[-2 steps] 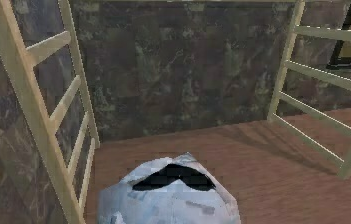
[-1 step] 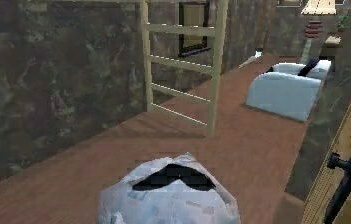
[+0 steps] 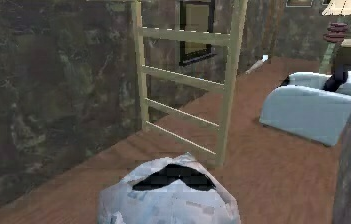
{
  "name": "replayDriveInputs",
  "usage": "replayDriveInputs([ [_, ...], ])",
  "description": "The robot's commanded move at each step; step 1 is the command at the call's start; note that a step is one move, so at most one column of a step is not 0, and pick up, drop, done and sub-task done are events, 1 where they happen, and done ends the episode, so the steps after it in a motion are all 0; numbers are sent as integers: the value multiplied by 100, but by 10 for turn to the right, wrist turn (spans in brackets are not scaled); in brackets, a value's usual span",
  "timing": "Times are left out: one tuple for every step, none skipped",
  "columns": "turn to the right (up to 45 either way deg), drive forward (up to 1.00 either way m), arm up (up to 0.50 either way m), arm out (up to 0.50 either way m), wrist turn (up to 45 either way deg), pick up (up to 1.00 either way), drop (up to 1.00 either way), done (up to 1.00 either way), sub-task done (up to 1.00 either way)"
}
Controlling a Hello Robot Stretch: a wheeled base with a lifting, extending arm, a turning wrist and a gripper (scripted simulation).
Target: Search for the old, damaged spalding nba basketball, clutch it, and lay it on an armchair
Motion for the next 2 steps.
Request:
replayDriveInputs([
  [240,0,0,0,0,0,0,0,0],
  [0,100,0,0,0,0,0,0,0],
])
